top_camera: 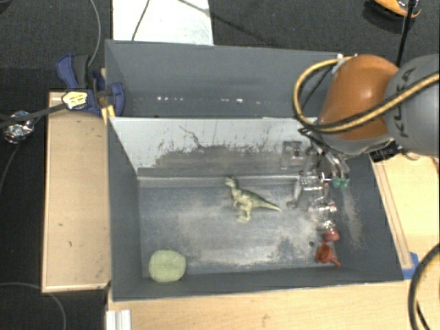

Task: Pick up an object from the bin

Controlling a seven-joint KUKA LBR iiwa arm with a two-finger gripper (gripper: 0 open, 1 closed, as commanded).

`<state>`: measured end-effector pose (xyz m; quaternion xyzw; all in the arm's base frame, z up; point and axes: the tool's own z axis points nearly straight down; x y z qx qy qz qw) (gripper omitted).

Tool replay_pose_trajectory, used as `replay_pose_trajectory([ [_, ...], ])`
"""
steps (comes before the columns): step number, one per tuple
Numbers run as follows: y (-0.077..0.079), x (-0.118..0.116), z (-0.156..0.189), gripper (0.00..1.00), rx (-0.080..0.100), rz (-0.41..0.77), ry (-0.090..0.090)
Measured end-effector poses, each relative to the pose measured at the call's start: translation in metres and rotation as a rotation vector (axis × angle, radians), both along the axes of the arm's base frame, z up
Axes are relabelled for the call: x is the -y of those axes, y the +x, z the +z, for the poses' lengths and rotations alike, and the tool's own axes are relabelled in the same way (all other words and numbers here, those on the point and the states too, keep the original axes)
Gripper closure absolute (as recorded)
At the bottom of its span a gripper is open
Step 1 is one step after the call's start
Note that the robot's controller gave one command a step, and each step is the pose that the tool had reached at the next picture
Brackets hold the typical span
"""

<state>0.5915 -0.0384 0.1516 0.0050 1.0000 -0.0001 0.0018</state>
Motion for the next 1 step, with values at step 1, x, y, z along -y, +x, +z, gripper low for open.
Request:
replay_pose_trajectory([
  [1,0.0,0.0,0.0,0.0,0.0,0.0,0.0],
])
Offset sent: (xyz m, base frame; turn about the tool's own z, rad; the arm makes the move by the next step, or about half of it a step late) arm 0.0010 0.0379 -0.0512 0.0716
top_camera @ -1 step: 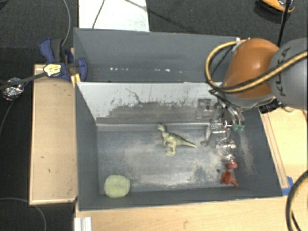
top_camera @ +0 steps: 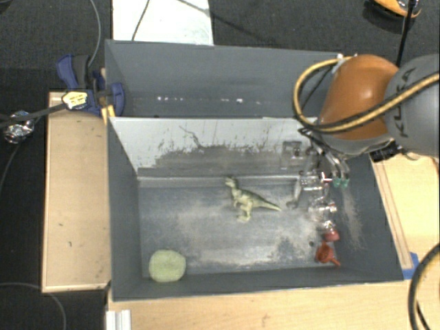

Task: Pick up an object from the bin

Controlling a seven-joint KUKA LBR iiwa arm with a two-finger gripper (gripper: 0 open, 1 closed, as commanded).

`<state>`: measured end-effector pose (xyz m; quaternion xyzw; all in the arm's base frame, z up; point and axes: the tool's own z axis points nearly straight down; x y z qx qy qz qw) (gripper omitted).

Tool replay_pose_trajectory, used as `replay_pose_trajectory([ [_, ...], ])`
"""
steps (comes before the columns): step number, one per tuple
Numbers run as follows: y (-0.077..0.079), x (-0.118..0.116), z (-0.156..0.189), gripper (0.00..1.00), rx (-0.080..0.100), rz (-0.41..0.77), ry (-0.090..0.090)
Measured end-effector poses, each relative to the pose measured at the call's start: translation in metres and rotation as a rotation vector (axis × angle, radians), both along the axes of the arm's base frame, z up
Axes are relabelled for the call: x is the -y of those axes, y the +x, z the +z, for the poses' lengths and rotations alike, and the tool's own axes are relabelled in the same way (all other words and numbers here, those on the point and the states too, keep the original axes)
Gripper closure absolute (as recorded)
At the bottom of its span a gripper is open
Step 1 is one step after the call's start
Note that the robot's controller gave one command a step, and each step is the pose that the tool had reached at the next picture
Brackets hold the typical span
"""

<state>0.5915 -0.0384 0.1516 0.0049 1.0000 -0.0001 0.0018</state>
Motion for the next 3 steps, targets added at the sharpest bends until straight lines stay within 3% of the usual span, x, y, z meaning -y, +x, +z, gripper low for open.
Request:
replay_pose_trajectory([
  [2,-0.005,-0.036,-0.057,0.0,0.001,-0.148,0.002],
  [3,-0.004,-0.074,-0.081,1.0,0.0,-0.297,0.003],
])
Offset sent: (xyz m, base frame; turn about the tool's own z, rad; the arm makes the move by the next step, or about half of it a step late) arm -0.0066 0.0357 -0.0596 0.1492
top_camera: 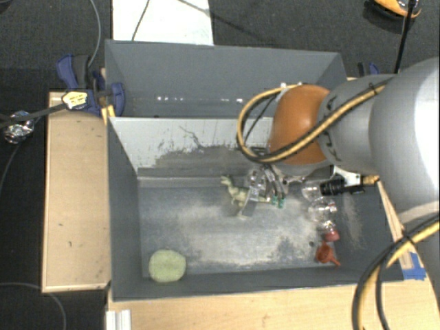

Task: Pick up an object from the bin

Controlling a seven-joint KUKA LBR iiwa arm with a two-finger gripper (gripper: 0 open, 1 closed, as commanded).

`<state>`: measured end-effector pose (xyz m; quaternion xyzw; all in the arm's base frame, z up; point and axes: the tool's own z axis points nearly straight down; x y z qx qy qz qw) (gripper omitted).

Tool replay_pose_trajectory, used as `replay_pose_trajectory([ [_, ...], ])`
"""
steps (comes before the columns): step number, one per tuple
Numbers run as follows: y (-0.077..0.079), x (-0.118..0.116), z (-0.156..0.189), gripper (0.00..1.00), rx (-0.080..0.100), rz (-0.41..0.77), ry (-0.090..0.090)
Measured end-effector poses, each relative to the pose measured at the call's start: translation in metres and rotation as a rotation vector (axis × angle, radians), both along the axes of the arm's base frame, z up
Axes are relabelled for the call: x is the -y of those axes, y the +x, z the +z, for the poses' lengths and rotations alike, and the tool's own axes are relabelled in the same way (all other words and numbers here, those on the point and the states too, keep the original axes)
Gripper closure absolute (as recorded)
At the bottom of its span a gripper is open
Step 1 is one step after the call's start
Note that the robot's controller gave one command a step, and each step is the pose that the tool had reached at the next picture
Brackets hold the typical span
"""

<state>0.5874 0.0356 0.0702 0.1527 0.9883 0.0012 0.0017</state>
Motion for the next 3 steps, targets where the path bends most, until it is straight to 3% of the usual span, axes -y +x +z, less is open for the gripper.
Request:
replay_pose_trajectory([
  [1,0.0,0.0,0.0,1.0,0.0,0.001,0.0],
  [2,-0.01,0.002,0.072,1.0,0.001,0.016,0.0],
  [3,-0.01,0.002,0.072,1.0,0.001,0.017,0.0],
])
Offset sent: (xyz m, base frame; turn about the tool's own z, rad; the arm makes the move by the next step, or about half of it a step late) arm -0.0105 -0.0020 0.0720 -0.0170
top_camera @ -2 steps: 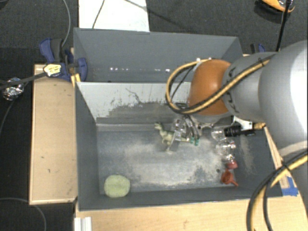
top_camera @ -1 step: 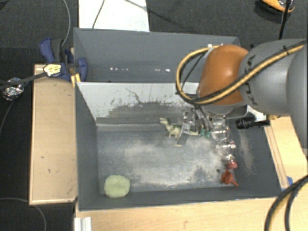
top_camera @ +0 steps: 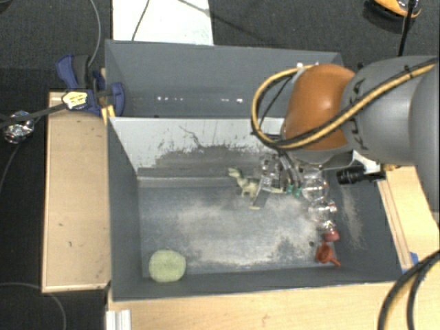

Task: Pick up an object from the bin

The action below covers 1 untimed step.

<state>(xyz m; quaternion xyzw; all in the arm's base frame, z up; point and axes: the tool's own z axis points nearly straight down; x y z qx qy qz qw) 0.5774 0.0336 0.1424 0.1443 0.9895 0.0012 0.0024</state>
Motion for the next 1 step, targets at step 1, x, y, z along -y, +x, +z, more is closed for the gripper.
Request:
replay_pose_trajectory([
  [1,0.0021,-0.0012,0.0541,1.0,-0.004,0.008,0.0],
])
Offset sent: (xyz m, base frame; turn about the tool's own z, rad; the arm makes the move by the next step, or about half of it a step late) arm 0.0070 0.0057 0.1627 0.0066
